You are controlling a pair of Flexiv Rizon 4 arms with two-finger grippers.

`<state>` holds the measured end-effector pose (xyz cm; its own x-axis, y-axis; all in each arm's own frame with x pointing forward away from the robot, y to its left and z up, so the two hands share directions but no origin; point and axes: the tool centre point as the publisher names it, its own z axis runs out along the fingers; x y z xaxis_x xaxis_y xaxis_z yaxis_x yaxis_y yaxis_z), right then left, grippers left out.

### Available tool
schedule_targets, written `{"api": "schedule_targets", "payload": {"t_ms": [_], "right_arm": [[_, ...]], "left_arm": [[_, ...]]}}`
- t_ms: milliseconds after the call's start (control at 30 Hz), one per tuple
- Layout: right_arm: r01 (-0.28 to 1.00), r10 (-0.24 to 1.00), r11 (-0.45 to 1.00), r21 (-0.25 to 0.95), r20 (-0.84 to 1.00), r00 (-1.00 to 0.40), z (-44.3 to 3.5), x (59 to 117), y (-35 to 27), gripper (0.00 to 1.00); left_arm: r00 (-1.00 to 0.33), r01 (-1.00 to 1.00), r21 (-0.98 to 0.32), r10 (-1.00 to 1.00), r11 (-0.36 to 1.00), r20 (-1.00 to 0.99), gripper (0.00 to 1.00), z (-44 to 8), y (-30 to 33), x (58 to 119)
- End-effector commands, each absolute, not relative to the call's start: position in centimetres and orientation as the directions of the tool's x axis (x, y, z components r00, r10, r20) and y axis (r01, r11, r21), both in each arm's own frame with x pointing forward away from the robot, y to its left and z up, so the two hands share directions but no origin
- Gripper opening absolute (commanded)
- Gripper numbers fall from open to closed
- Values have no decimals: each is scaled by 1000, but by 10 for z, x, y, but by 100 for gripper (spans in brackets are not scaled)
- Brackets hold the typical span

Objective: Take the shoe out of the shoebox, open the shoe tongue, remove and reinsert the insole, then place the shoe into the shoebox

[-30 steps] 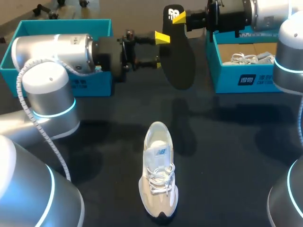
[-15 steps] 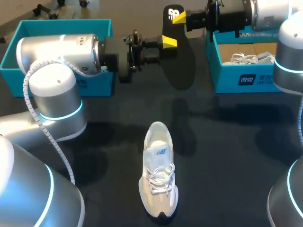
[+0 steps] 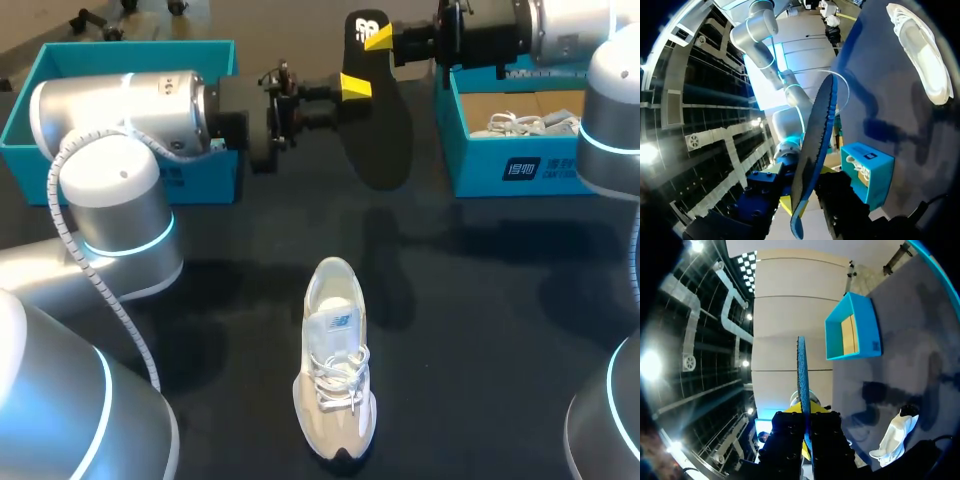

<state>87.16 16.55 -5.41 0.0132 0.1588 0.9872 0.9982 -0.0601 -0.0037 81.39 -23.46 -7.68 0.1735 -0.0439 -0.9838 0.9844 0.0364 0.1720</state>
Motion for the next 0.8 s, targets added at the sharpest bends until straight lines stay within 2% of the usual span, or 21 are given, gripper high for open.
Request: {"api": "schedule_targets", "payload": {"t_ms": [33, 300, 400, 800], "right_arm": [[998, 162, -61, -4, 987, 14, -54, 872, 167, 0], [998, 162, -61, -4, 987, 14, -54, 872, 167, 0], [998, 162, -61, -4, 987, 14, -54, 872, 167, 0], [998, 159, -61, -4, 987, 14, -54, 872, 167, 0]], "left_arm": [[174, 984, 173, -39, 40, -984, 29, -75, -238, 816], [172, 984, 171, -32, 41, -985, 18, -76, -240, 819], [172, 984, 171, -29, 43, -985, 0, -76, -240, 821], [172, 984, 171, -30, 42, -985, 0, -78, -241, 824]]}}
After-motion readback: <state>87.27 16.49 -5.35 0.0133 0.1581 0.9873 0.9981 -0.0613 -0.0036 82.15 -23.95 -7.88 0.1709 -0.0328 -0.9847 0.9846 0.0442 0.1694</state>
